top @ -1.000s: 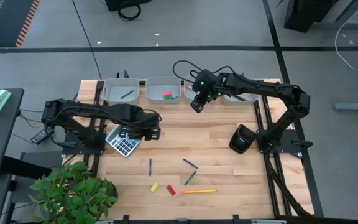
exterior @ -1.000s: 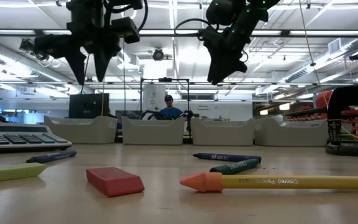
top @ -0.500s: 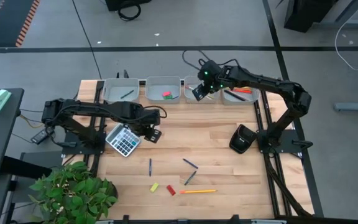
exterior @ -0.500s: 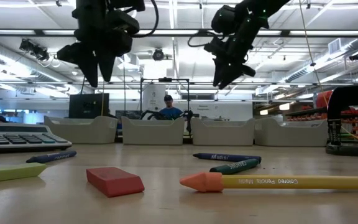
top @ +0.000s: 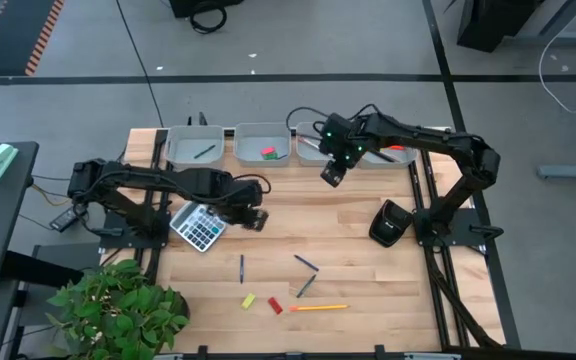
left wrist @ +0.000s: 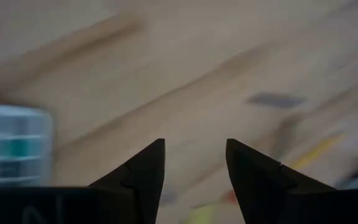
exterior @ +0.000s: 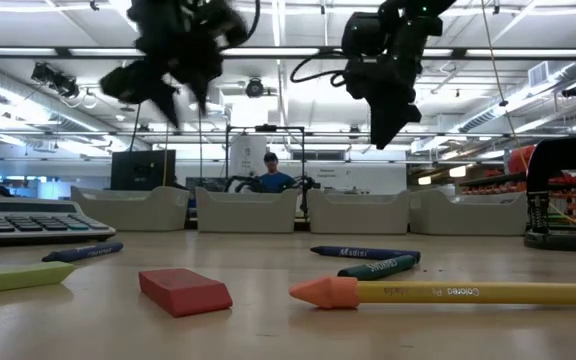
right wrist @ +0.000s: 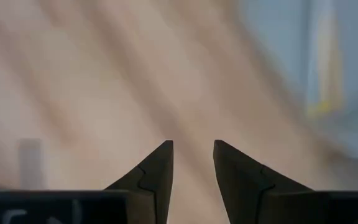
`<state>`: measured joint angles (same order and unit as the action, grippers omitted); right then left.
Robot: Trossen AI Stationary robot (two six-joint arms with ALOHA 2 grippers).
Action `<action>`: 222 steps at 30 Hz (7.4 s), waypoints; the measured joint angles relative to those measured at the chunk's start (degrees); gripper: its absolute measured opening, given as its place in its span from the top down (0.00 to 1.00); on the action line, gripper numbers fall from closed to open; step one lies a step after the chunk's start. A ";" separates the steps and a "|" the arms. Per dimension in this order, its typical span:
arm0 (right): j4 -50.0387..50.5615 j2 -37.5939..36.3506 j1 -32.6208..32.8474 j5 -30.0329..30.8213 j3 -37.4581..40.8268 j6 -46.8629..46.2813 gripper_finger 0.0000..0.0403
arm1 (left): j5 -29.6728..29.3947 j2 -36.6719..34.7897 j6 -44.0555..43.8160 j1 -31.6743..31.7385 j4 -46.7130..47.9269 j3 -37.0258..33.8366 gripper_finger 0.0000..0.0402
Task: Sort crayons/erasers/pens/pencils in bins
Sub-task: Put the left blue crayon into the gray bin
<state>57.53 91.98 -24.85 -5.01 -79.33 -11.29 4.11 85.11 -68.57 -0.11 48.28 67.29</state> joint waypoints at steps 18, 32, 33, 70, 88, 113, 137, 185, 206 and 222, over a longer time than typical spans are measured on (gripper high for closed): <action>0.22 0.00 1.77 5.12 0.00 -0.97 0.69 | 7.92 -0.01 -3.13 -0.93 1.58 0.09 0.57; -2.73 0.00 4.89 6.19 0.00 -6.24 0.69 | 0.13 0.01 -9.38 -8.98 6.58 0.04 0.57; -2.49 0.00 4.90 5.44 0.00 -6.75 0.69 | 0.01 0.01 -10.84 -9.65 7.11 0.03 0.57; 3.37 0.02 6.88 0.07 0.00 14.29 0.69 | 5.89 21.26 -36.84 -15.93 0.46 -0.22 0.57; 0.91 0.04 6.11 0.26 0.00 14.93 0.69 | 4.88 24.67 -37.58 -15.26 -1.43 -0.06 0.57; 0.37 0.04 6.12 0.26 0.00 14.32 0.69 | 4.56 24.89 -35.77 -15.16 -3.26 0.70 0.89; -8.36 -3.50 1.27 10.77 -26.91 16.37 0.69 | 5.17 24.89 -35.72 -15.05 -3.42 0.68 0.89; 4.13 -3.27 -2.81 0.87 -12.07 17.24 0.69 | 10.09 17.81 -14.12 -6.80 -0.11 1.45 0.90; -10.83 -3.23 -11.18 0.60 -3.20 10.04 0.69 | 1.48 3.40 -8.96 4.41 11.06 1.90 0.90; -44.72 -3.21 -10.60 -0.39 26.34 -10.06 0.69 | -14.13 -4.69 19.12 24.00 20.17 5.34 0.90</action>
<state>12.82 88.77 -35.45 -5.40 -52.99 -21.35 -10.02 80.42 -49.45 23.89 68.46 72.63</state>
